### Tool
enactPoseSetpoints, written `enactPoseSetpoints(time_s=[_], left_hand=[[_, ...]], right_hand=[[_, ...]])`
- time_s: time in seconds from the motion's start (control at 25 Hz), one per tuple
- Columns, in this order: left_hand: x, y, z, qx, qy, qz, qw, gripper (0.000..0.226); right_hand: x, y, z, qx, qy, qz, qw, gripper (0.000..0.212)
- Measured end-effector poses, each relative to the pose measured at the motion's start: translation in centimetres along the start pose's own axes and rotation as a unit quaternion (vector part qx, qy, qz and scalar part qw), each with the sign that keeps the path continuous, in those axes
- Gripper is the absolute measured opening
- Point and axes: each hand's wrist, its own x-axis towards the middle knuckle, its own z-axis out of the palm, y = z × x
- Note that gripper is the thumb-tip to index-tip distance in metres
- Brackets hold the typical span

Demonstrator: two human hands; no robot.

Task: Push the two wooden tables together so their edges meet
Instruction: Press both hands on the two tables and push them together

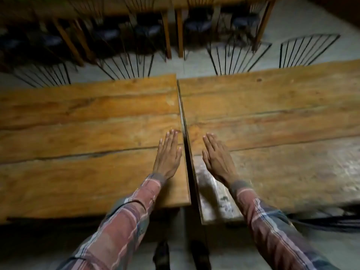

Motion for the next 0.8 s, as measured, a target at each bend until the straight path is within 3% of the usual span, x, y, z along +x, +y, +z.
enactPoseSetpoints(time_s=[0.16, 0.32, 0.48, 0.8], left_hand=[[-6.3, -1.8, 7.9, 0.002, -0.107, -0.091, 0.99, 0.067], [-7.1, -3.2, 12.1, 0.037, -0.115, -0.101, 0.987, 0.062], [-6.0, -5.1, 13.8, 0.079, -0.129, -0.088, 0.985, 0.062], [-5.9, -5.4, 15.5, 0.095, -0.09, -0.083, 0.988, 0.063]], right_hand=[[-10.0, 1.6, 7.4, -0.012, -0.14, -0.012, 0.99, 0.058], [-16.0, 2.6, 11.1, -0.051, -0.203, -0.042, 0.977, 0.075], [-16.7, 3.0, 12.6, -0.058, -0.204, -0.029, 0.977, 0.066], [-16.7, 3.4, 13.8, -0.045, -0.117, -0.048, 0.991, 0.063]])
